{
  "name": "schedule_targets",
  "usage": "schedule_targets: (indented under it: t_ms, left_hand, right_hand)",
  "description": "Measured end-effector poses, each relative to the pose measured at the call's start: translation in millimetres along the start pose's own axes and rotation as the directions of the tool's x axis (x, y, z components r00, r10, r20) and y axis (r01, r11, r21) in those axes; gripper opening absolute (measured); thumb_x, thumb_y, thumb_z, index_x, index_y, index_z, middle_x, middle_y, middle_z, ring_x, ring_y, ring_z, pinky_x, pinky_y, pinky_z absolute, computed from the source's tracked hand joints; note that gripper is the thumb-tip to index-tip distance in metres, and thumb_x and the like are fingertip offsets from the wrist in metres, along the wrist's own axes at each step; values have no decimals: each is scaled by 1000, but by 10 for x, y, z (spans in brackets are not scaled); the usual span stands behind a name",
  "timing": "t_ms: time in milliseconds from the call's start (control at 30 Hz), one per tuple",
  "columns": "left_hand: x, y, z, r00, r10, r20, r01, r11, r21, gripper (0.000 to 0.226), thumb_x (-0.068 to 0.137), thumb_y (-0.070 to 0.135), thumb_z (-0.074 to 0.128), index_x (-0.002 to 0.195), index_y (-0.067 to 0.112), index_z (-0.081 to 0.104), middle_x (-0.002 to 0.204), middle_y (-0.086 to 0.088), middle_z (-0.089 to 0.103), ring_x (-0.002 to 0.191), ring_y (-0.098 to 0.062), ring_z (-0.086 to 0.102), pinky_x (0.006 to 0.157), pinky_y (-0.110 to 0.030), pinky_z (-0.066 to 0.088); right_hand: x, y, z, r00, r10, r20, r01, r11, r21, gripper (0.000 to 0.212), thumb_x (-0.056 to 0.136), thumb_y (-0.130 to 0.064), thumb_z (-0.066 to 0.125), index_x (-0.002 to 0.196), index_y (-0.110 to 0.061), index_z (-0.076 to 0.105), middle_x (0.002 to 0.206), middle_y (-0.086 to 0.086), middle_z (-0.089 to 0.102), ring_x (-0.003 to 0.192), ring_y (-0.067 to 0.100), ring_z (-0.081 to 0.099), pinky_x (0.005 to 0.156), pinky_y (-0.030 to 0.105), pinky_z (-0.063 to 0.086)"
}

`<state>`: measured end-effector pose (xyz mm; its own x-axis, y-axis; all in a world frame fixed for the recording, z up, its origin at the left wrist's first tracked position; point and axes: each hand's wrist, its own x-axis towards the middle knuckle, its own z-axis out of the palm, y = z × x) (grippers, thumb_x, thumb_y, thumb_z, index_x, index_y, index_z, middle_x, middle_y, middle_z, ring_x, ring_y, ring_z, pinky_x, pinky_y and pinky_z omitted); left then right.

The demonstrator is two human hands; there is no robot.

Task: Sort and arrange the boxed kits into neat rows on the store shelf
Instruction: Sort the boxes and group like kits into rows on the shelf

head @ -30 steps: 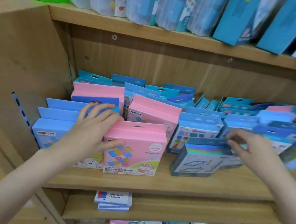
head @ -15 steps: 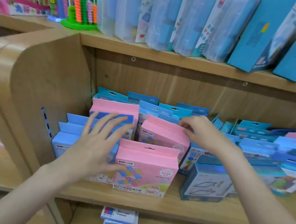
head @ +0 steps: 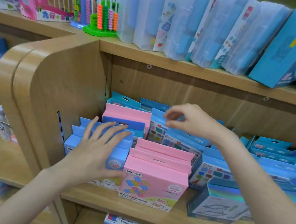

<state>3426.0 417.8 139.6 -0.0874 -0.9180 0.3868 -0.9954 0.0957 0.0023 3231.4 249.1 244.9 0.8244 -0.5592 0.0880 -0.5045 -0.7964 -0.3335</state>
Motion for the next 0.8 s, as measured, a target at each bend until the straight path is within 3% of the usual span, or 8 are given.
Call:
schedule_targets:
  t_ms: [67, 133, 233, 333, 600, 800]
  left_hand:
    - [7, 17, -16, 1000, -15, 11, 15, 1000, -13, 92, 71, 86, 27, 140, 26, 31, 137, -1, 47, 127, -23, 31, 108, -50, 5]
    - [26, 40, -25, 1000, -20, 22, 20, 1000, -5, 89, 71, 87, 26, 141, 32, 29, 139, -3, 45, 128, -26, 30, 106, -54, 5]
    - [47, 55, -14, 999, -25, 37, 25, 999, 22, 82, 73, 85, 25, 139, 37, 32, 140, -5, 44, 129, -33, 35, 105, -58, 5]
    - [51, 57, 3, 999, -43, 34, 42, 999, 9, 80, 73, 85, 26, 139, 39, 30, 141, -5, 42, 130, -35, 34, 106, -63, 8]
    - [54, 50, 49, 1000, -5, -12, 6, 999, 49, 78, 74, 82, 27, 138, 37, 32, 139, -5, 44, 127, -30, 29, 105, -57, 6]
    - [73, 50, 80, 999, -28, -39, 30, 998, 55, 78, 75, 83, 23, 136, 35, 38, 130, -8, 49, 121, -34, 34, 104, -57, 7]
  right_hand:
    - [300, -112, 76, 998, -50, -26, 50, 999, -18, 29, 86, -18, 62, 114, -8, 60, 111, 6, 67, 94, 9, 60, 76, 3, 37]
    - [555, -184, 220, 997, -56, 51, 60, 996, -66, 33, 89, -16, 58, 120, -6, 56, 118, 9, 63, 104, 18, 59, 88, 19, 42]
    - [734, -213, 385, 994, -56, 93, 71, 985, -158, 26, 87, -5, 52, 111, -4, 62, 109, 14, 66, 101, 26, 60, 87, 33, 46]
    - [707, -177, 343, 999, -33, 2, 33, 987, -154, 24, 83, 1, 51, 99, -4, 68, 100, 14, 69, 94, 26, 63, 85, 37, 50]
    - [49, 82, 27, 992, 76, -101, -80, 996, -44, 18, 81, 0, 54, 88, -6, 69, 82, 8, 70, 78, 22, 63, 72, 24, 46]
    - [-61, 36, 86, 978, 148, -150, -146, 989, 25, 19, 84, 1, 49, 87, -6, 67, 76, 7, 66, 41, 2, 55, 50, 14, 46]
